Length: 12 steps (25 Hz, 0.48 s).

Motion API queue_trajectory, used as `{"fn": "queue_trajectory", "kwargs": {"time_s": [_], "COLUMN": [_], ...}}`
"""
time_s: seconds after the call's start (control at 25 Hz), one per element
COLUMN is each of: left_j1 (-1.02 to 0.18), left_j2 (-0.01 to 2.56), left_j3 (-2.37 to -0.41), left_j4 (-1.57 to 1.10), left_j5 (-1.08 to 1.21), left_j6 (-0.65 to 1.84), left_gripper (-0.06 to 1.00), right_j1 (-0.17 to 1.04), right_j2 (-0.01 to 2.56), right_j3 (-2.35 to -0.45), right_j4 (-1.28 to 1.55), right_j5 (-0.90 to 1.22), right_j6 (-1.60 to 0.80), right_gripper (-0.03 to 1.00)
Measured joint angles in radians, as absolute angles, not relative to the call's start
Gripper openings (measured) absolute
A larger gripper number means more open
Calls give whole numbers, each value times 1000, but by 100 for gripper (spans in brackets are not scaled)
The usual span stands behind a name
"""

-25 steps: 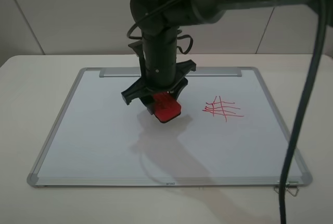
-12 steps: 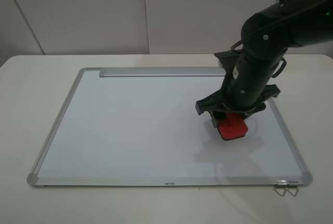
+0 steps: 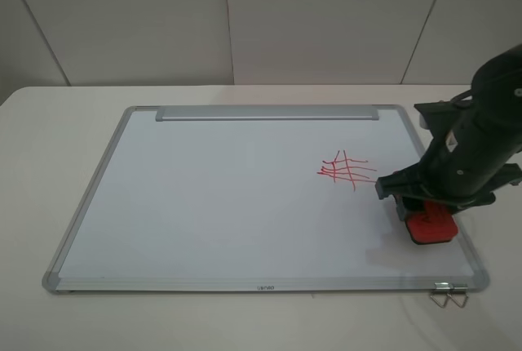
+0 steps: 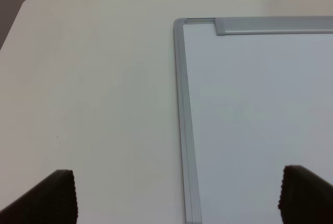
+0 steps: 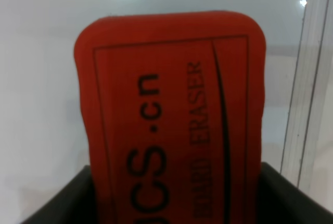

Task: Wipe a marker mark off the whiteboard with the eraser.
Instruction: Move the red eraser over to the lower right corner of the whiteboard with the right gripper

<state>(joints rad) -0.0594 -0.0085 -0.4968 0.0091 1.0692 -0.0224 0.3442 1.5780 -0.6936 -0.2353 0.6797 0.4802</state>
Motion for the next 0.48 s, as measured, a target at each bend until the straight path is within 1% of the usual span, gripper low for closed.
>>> {"fn": "queue_trajectory", "kwargs": {"time_s": [0.24,0.48], "left_j1": [-59,-59], "left_j2": [-8,-8], "left_j3": [-497,-497], "left_j4": [9,9], "left_j5": [1069,1069], "left_j6": [-22,-22], "left_gripper": [77,77], "right_j1": [328,328], "right_j2": [1577,1577], "right_j3": [-653,-625], "right_j4": [-248,-262], "right_j5": [603,575], "right_j6": [480,480], "right_gripper": [50,50]}}
